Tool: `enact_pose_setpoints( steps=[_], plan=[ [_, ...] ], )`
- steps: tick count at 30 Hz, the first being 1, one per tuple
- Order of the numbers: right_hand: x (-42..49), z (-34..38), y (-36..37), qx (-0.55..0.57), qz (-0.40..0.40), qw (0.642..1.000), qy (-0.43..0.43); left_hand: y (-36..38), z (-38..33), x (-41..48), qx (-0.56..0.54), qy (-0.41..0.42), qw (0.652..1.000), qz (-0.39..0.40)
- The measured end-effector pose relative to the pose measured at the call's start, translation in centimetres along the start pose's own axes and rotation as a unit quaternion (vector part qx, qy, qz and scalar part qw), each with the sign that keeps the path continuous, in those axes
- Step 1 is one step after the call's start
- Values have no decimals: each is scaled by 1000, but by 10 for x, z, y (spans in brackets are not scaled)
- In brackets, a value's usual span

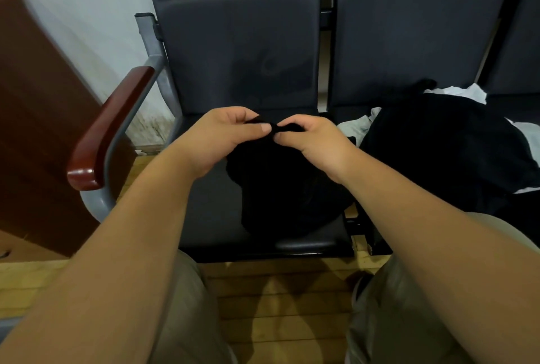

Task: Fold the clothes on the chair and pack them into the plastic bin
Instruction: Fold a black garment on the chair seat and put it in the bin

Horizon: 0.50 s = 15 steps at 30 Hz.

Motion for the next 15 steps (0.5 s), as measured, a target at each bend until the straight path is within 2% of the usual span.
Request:
enact_pose_setpoints(
  steps=[3,6,8,10,12,15],
  plan=[
    [4,0,-13,-6,-49,999,0,-6,6,-2,82,-31,994,58],
    [6,-1,-25,0,-93,996,3,-15,23,-4,250,-84,956,128],
    [5,-2,-33,13,-117,993,1,-21,33,-6,308,-114,933,151],
    [5,-2,-41,24,-137,990,-6,-24,35,-6,310,-111,935,128],
    [4,-2,-49,30,-162,986,-11,-26,31,-3,270,-82,958,61],
    [1,1,-58,35,-177,983,-20,-32,18,-1,107,-19,992,-59]
  ],
)
Point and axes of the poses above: each hand's wrist, its own x-axis towards the middle knuckle, its own y-axis out of the palm, z = x × y, the point moved 4 cm from there along x, towards the middle knuckle, and after that the axes turned 9 degrees about y, right-handed, at the moved point
